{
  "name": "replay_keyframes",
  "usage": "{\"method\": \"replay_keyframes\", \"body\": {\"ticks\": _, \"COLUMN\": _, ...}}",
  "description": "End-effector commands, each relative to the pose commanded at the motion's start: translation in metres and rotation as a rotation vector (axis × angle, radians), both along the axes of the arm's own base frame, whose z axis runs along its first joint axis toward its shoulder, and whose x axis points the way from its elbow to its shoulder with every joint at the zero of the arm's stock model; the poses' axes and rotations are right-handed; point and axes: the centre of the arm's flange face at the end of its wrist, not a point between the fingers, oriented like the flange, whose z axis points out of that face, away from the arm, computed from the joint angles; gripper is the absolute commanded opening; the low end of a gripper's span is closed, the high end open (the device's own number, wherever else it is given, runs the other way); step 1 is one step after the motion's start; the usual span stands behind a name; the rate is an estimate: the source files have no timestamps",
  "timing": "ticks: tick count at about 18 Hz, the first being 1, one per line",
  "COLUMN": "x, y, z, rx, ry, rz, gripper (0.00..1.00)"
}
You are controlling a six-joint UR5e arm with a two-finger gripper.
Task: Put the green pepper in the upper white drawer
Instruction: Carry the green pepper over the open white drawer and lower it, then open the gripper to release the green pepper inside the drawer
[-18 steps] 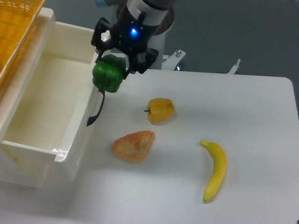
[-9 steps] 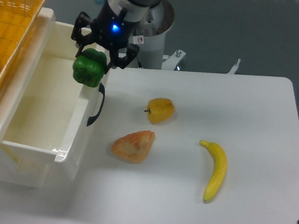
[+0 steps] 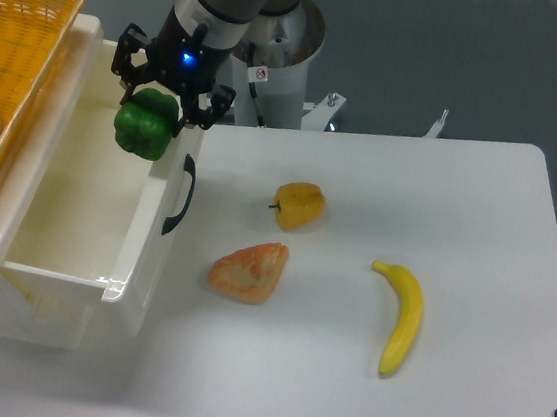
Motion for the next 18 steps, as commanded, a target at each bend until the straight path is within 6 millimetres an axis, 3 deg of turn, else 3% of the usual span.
{"method": "replay_keyframes", "body": {"ticks": 3, "x": 0.006, "y": 0.003, "z": -0.002, "rx": -0.002, "ry": 0.000, "rz": -0.017, "gripper": 0.66}}
{"method": "replay_keyframes", "body": {"ticks": 12, "x": 0.014, "y": 0.005, "z": -0.002, "rx": -0.001, "ry": -0.001, "rz": -0.032, "gripper": 0.73}}
{"method": "replay_keyframes", "body": {"ticks": 14, "x": 0.015, "y": 0.006, "z": -0.001, "rx": 0.002, "ry": 0.003, "rz": -0.039, "gripper": 0.90}}
{"method": "replay_keyframes", "body": {"ticks": 18, "x": 0.020, "y": 0.008, "z": -0.001, "rx": 0.003, "ry": 0.004, "rz": -0.048, "gripper": 1.00}}
